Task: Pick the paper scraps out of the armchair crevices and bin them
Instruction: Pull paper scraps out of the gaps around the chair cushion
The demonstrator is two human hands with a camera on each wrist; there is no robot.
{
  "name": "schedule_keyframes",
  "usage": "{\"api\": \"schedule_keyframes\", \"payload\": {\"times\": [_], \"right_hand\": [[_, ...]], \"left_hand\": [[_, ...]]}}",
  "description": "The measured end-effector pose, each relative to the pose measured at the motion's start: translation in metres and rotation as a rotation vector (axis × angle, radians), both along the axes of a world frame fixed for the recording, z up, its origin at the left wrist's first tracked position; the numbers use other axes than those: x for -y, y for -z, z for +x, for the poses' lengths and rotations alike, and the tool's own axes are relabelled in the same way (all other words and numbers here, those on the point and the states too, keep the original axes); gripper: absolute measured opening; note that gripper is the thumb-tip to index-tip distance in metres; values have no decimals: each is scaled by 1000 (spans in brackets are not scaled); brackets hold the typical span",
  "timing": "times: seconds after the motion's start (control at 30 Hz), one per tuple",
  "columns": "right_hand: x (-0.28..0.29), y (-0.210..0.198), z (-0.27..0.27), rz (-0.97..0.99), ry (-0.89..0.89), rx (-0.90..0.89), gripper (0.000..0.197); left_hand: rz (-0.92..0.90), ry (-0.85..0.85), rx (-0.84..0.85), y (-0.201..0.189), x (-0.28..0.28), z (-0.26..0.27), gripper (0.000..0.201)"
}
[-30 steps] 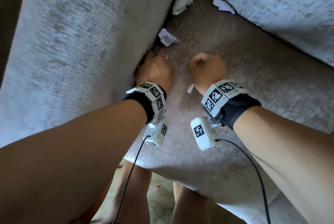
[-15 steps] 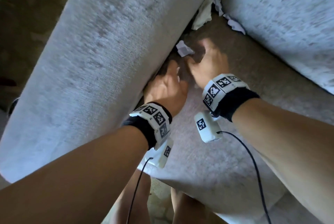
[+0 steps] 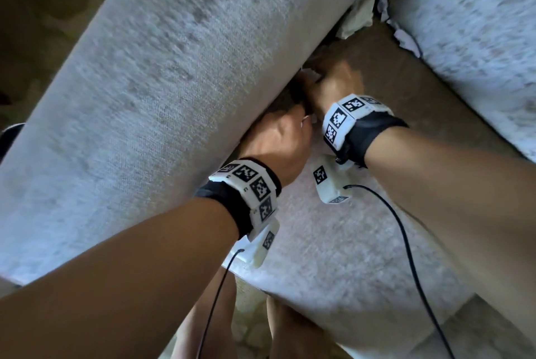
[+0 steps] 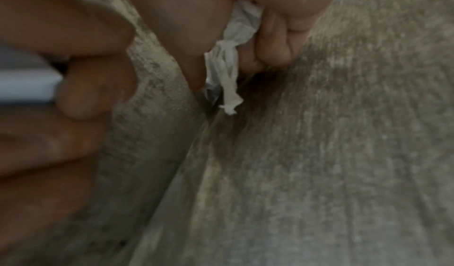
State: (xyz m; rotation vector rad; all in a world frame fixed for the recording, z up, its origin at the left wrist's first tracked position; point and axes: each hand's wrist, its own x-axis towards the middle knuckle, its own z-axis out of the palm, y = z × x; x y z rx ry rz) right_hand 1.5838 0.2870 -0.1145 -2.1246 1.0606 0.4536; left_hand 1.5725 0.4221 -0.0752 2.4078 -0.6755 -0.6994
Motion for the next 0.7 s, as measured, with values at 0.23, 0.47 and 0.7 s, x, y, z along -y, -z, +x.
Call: {"api": "schedule_keyframes", "payload": {"times": [0.23,0.47,0.7], "right_hand": [[5,-11,-15,-104,115,29,36],[34,-33,-51,-157,64,-11,55],[62,-28,-88,4,290,11,24]], "left_hand": [[75,98,120,-1,4,1,13],[120,122,-13,-21,38,10,26],[208,135,-11,-25,90,13,67]]}}
